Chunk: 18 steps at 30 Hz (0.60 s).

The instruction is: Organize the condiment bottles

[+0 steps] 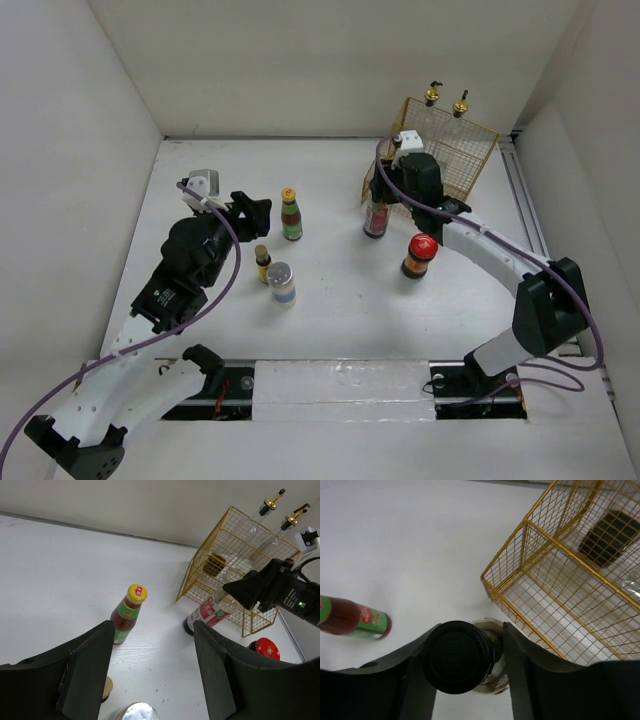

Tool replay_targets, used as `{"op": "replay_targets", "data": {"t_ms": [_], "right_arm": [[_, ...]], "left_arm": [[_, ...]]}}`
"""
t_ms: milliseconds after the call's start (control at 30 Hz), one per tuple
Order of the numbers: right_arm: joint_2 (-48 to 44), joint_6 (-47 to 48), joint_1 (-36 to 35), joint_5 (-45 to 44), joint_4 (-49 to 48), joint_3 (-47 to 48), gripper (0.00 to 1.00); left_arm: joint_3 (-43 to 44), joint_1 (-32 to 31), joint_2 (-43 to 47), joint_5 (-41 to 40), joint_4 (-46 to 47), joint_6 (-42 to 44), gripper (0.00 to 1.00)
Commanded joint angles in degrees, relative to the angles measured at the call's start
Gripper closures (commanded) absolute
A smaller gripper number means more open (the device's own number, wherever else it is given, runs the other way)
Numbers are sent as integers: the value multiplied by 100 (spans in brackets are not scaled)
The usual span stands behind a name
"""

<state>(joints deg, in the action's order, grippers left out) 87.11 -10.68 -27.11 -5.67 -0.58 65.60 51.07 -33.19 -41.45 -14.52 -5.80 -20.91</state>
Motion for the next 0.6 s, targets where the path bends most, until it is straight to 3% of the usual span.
{"op": "replay_targets", "data": {"t_ms": [0,67,100,133,333,467,567], "right_arm": [[16,39,-223,-600,-504,242,47],[-36,92,-372,-881,-794,172,62],[-36,92,-426,-979,-873,120,75],[-193,144,-487,-1058,-926,119,77],[-1168,198,-743,-1129,-1023,250,81],[-1924,84,-243,-1068,-857,514,83],[-1987,83,293,-1208,-541,925,84]], "left_arm": [[26,-21,23,55,229,16,40],[26,-21,23,55,229,16,40],[26,-21,23,55,229,16,40],[26,-21,23,107,229,16,40],[26,-21,23,108,229,16,40],[26,-21,23,160,229,16,40],[26,-21,23,160,229,16,40]]}}
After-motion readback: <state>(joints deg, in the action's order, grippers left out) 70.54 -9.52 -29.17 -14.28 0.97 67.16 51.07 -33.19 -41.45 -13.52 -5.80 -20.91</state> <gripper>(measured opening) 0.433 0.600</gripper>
